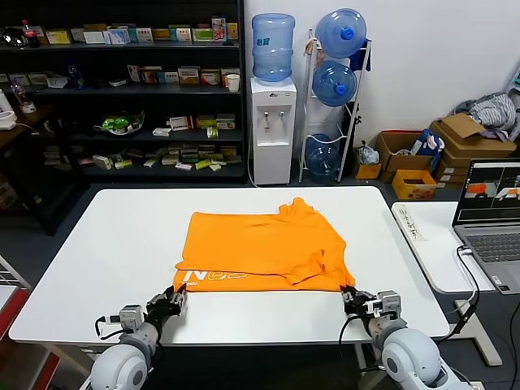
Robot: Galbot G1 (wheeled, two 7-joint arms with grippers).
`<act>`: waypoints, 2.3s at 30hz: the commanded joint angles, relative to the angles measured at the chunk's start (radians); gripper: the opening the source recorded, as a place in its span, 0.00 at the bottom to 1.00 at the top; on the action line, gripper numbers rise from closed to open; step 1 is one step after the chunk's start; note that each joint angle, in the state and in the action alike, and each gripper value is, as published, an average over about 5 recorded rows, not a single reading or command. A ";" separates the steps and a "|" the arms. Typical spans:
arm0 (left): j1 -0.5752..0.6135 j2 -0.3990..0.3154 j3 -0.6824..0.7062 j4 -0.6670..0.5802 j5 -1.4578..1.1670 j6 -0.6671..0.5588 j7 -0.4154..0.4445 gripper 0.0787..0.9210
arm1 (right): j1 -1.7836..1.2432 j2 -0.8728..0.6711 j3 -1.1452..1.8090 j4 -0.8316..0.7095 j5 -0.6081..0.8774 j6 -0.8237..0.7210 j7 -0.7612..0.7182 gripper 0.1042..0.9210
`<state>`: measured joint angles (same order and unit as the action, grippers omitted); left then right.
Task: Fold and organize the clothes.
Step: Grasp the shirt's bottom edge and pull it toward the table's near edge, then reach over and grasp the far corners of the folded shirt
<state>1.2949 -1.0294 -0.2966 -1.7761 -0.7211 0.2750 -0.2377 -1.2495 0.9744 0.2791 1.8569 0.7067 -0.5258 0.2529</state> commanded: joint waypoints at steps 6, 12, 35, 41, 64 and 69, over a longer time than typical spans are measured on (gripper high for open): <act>0.053 0.020 -0.016 -0.092 -0.029 0.004 -0.023 0.05 | -0.050 -0.023 0.013 0.060 0.040 0.006 0.032 0.02; 0.161 0.053 -0.049 -0.198 -0.076 0.012 -0.071 0.01 | -0.153 -0.059 0.058 0.161 0.098 0.002 0.082 0.02; 0.518 0.075 -0.126 -0.427 -0.058 0.024 -0.189 0.06 | -0.494 -0.100 0.204 0.348 0.122 -0.027 0.173 0.03; 0.478 0.081 -0.124 -0.436 -0.057 0.035 -0.192 0.26 | -0.428 -0.103 0.206 0.349 0.096 0.002 0.153 0.19; -0.442 0.082 0.122 0.270 -0.141 -0.015 0.060 0.88 | 0.666 0.097 -0.299 -0.366 0.217 -0.005 0.139 0.88; -0.542 0.043 0.185 0.419 -0.149 0.019 0.069 0.88 | 0.733 0.187 -0.331 -0.538 0.188 -0.026 0.090 0.88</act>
<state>1.0848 -0.9529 -0.2581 -1.7079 -0.8327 0.2775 -0.2332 -0.8439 1.0065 0.1186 1.7002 0.8990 -0.5219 0.3736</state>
